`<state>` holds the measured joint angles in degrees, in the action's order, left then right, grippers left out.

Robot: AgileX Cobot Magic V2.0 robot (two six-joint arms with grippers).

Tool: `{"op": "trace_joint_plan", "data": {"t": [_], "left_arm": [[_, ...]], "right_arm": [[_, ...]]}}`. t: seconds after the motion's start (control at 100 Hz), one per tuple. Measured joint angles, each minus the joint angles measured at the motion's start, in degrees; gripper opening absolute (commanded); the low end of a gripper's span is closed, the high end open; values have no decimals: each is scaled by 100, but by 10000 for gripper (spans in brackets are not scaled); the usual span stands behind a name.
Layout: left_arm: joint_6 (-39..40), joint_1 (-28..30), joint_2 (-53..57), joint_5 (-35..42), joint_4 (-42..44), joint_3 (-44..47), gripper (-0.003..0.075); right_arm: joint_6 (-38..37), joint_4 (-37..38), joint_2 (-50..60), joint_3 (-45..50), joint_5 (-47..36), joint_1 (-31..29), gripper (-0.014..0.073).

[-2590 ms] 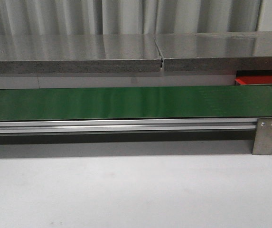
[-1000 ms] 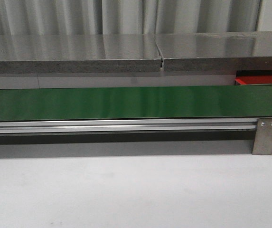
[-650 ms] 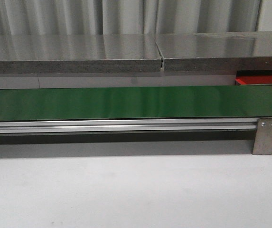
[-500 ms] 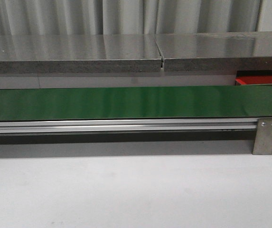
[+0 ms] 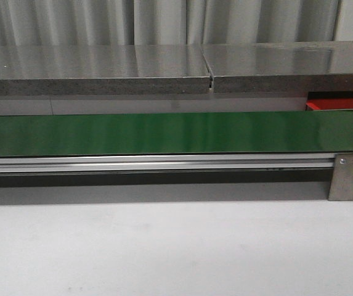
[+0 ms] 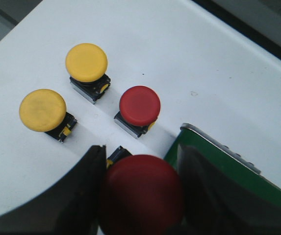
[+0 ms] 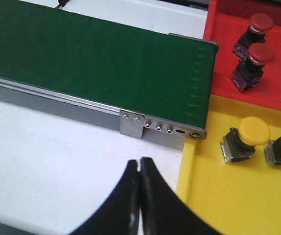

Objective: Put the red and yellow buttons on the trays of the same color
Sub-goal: 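Close the left gripper on the red button and lift it, then set the red button on the belt's start and open the left gripper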

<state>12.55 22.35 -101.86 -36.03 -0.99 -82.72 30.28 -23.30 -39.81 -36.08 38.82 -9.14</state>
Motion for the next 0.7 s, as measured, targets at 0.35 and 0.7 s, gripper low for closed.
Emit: {"op": "trace_joint_plan", "data": {"t": [0.35,0.7], "left_arm": [[-124,-433,612,-284,-77,465,-19],[-133,-918,625,104,-247,1175,-19]], "right_arm": [[0,0,0,0,0,0,-68],[0,0,0,0,0,0,-68]]}}
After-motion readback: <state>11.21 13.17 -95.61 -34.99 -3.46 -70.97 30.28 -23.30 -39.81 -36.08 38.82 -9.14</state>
